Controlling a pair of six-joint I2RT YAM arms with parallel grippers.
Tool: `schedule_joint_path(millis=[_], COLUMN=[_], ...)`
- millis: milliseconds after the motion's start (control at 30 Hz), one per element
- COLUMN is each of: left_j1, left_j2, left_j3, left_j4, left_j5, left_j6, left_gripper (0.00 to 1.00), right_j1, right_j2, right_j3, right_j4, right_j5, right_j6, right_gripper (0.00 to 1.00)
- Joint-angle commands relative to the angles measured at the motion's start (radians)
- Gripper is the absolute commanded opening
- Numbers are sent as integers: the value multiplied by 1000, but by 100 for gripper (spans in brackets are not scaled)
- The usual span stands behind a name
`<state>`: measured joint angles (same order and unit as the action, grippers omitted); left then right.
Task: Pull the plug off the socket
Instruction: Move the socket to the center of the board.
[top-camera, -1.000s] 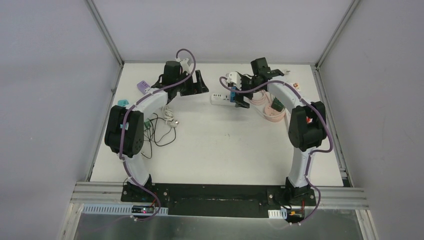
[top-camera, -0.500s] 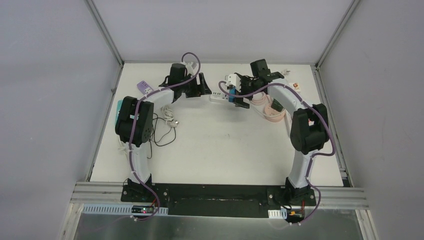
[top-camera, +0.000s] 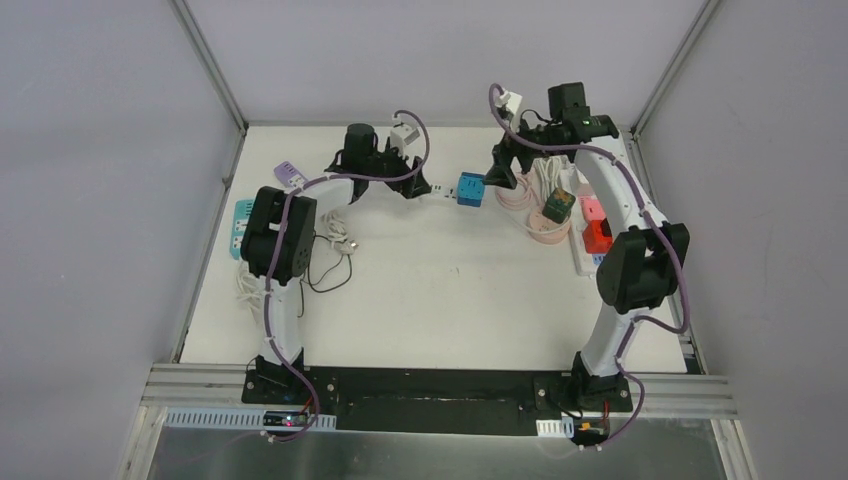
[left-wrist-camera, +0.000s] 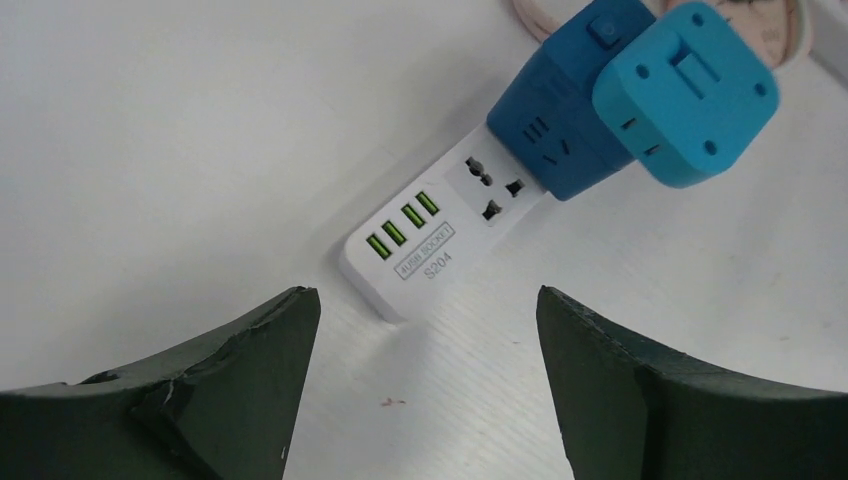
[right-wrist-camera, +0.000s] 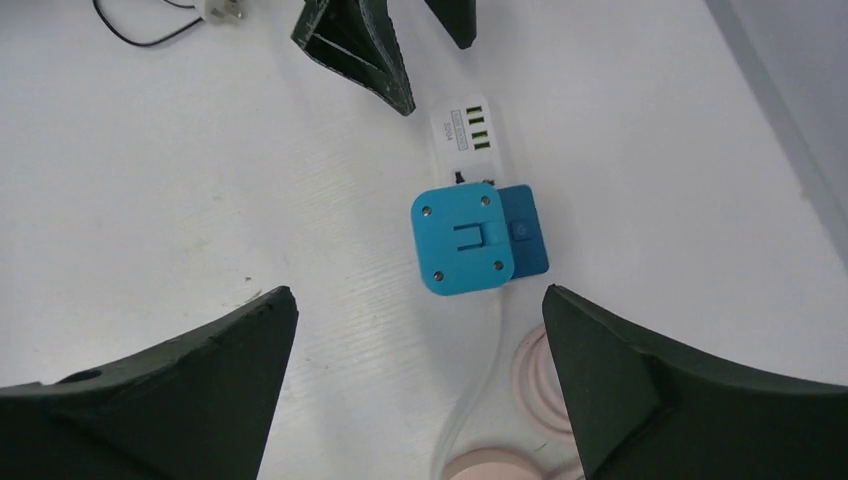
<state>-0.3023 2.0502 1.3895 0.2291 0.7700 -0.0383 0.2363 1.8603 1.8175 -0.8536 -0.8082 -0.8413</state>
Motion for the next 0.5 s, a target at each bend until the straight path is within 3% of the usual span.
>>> schedule_joint_path(millis=[0, 100, 233, 467], left_j1=[-23, -53, -84, -95], left_j2=[81, 119, 144, 201], left_j3=[116, 182, 206, 283], left_j4=[-73, -208, -273, -347], left_j5=[93, 64, 3, -95], left_j6=[355, 527, 675, 781], left_gripper=[82, 82, 83, 89], right_j1=[-37, -59, -104, -162], right_j2=[-50, -79, -106, -102], right_j3=[-20, -88, -166, -201], right_j4=[-11, 67, 153, 189], right_j5=[-105, -126, -170, -201], right_j6=[301, 441, 562, 603], right_gripper=[98, 99, 99, 99])
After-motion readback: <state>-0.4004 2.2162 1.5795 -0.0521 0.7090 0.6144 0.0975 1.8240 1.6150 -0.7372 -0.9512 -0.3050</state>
